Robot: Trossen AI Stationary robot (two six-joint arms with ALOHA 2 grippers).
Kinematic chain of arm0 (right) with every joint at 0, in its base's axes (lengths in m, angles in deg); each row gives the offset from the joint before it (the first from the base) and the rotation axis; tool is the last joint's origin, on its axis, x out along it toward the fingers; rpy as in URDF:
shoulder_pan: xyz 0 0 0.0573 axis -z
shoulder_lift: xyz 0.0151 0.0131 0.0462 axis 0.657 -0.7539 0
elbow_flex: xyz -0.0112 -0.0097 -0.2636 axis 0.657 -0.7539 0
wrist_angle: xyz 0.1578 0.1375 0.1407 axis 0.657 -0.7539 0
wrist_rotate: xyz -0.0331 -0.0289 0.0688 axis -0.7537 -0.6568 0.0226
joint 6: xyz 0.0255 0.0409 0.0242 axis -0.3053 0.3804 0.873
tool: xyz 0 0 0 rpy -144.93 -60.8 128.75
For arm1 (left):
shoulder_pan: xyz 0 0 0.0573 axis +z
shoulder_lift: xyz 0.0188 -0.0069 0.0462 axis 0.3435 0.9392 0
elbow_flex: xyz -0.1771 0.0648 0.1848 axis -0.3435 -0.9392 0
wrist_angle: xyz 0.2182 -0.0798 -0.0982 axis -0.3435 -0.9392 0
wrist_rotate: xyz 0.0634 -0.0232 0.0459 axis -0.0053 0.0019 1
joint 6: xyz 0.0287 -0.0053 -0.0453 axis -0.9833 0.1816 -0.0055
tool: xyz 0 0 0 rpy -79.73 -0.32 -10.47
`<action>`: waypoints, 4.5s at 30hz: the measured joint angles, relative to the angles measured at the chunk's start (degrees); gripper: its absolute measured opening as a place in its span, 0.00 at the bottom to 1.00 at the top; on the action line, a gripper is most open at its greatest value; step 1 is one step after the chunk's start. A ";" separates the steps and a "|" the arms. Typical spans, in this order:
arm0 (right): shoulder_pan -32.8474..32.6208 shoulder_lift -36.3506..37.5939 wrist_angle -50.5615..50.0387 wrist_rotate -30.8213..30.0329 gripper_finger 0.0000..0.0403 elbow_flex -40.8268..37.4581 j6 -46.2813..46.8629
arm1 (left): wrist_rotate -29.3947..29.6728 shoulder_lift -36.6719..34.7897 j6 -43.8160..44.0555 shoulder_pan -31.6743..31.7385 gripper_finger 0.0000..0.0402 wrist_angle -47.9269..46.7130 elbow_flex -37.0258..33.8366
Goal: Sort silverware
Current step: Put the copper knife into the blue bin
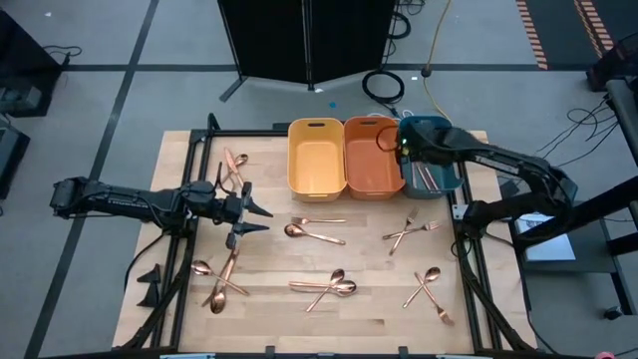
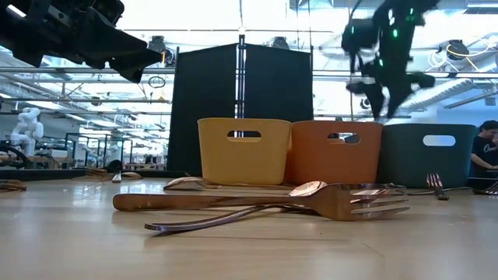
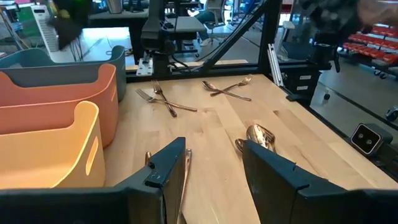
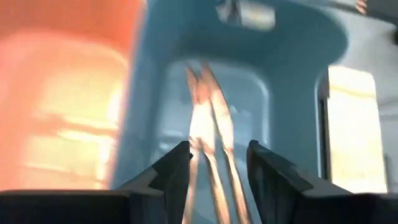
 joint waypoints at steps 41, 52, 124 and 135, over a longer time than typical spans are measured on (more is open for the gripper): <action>-40.20 -27.36 59.03 13.40 0.36 7.55 -21.73 | 13.39 14.96 -34.52 24.96 0.39 -52.89 28.13; -40.24 -27.80 58.75 13.53 0.36 7.58 -23.35 | 26.10 30.92 -54.31 30.52 0.39 -56.73 28.10; -40.72 -27.67 55.41 13.46 0.36 7.53 -27.50 | 27.85 45.97 -62.99 37.79 0.05 -55.95 27.96; -40.88 -24.72 54.03 13.22 0.36 7.42 -26.23 | 29.88 35.34 -62.97 32.38 0.04 -58.07 27.98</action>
